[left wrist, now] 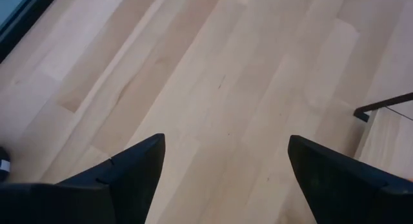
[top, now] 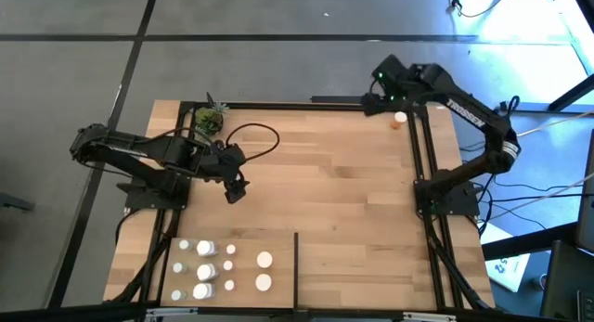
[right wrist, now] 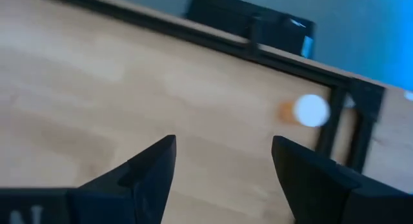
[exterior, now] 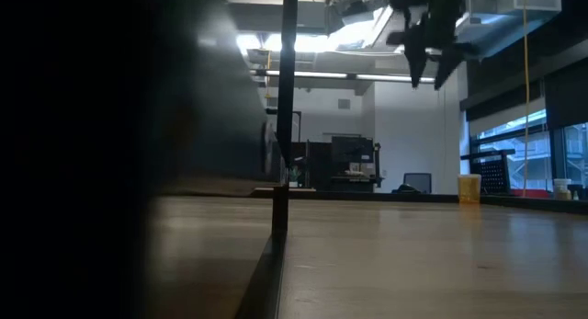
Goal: Pick and place medicine bottles onto shelf by color
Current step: Put the orange pill bottle on the shelf aligned with the other orange pill bottle
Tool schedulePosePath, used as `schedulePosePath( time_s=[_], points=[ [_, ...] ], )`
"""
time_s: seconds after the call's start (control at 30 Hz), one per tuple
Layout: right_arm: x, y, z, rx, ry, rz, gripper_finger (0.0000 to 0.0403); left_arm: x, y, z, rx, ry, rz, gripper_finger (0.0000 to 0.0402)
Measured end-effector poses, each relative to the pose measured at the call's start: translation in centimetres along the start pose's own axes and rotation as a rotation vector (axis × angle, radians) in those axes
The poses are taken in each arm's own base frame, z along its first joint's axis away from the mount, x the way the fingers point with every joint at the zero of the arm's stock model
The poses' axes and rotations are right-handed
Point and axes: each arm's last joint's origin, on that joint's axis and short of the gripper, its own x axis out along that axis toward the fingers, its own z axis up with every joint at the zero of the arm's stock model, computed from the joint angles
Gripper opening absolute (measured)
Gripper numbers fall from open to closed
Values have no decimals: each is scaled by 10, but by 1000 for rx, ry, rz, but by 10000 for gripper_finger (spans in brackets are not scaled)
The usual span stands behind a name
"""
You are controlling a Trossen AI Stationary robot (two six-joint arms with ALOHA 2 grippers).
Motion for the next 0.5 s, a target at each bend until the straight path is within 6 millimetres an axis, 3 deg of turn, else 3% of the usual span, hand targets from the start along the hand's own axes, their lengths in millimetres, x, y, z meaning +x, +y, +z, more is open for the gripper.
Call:
schedulePosePath(
  time_s=[0.23, 0.5],
  points=[
    [42, -18, 23, 92, 127, -91, 257, 0, 0, 0, 0, 0, 1, 322],
    [98, -31, 42, 35, 266, -183, 257, 0, 0, 0, 0, -1, 2, 322]
  ],
)
